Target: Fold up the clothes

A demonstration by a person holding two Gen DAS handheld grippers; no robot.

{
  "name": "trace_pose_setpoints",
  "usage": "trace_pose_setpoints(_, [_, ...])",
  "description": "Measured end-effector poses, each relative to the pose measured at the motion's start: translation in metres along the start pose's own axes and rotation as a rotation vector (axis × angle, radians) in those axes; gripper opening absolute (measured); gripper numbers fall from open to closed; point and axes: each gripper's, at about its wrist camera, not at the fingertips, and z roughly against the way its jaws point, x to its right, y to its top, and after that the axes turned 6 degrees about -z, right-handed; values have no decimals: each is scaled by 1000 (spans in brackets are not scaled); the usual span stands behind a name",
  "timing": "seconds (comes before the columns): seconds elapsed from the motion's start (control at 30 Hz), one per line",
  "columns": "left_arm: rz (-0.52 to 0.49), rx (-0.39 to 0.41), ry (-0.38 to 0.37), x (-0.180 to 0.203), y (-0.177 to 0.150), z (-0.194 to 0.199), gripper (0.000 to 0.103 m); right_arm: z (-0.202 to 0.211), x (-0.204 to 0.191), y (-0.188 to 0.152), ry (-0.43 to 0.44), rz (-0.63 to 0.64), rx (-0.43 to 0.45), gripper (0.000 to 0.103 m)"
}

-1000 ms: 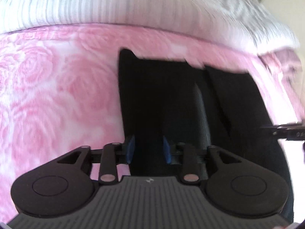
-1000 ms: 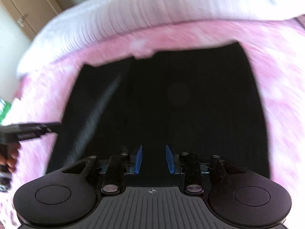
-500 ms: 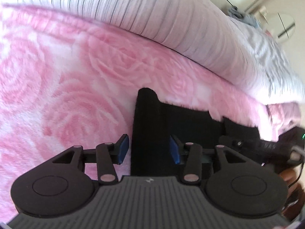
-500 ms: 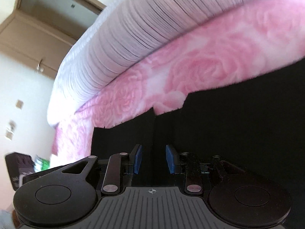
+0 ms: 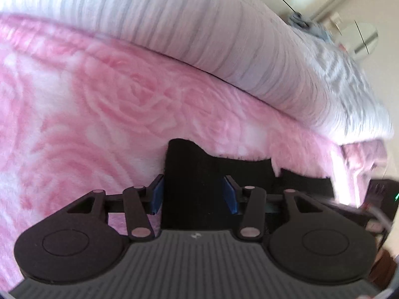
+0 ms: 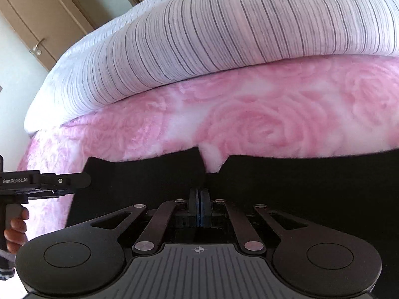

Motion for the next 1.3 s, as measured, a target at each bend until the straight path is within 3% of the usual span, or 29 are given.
trace_pose_setpoints(0.03, [-57, 2, 32, 6, 0, -2, 6, -2, 0, -2, -3, 2, 7, 0])
trace_pose_setpoints(0.1, [-162, 27, 88, 17, 2, -2, 7, 9, 2, -5, -21, -4, 33, 1])
trace_pose_setpoints(0.2, [-313, 53, 171, 30, 1, -2, 7, 35, 6, -7, -55, -21, 80, 11])
trace_pose_setpoints(0.3, [-375, 31, 198, 31, -3, -12, 10, 61, 12, -11, -97, -39, 121, 41])
trace_pose_setpoints(0.4, [-380, 37, 210, 33, 3, -11, 14, 88, 30, -26, -169, -60, 106, 42])
trace_pose_setpoints(0.47, [-393, 103, 272, 42, 7, -1, 17, 108, 41, -36, -180, -72, 102, 42])
trace_pose_setpoints(0.53, [-368, 202, 284, 51, 11, 13, 24, 126, 51, -44, -191, -76, 109, 42])
trace_pose_setpoints(0.57, [-340, 215, 246, 55, 15, 18, 25, 134, 56, -48, -205, -79, 114, 42])
trace_pose_setpoints(0.67, [-229, 105, -6, 71, 21, 3, 25, 149, 69, -54, -253, -98, 123, 42])
trace_pose_setpoints(0.73, [-180, 25, -135, 88, 17, -18, 25, 155, 80, -57, -274, -145, 122, 42])
trace_pose_setpoints(0.8, [-154, -24, -199, 104, 9, -37, 25, 160, 90, -57, -275, -193, 126, 42])
trace_pose_setpoints(1.0, [-128, -122, -158, 127, -10, -83, 23, 171, 111, -53, -276, -235, 148, 42])
trace_pose_setpoints(1.03, [-139, -117, -138, 130, -13, -85, 17, 173, 113, -52, -278, -236, 147, 42])
trace_pose_setpoints(1.07, [-149, -106, -126, 133, -15, -84, 3, 174, 115, -52, -280, -238, 146, 42])
trace_pose_setpoints(1.1, [-164, -87, -123, 136, -15, -81, 0, 175, 117, -53, -280, -240, 147, 42])
trace_pose_setpoints(1.3, [-280, 50, -75, 148, -22, -55, 0, 176, 117, -55, -272, -219, 149, 42])
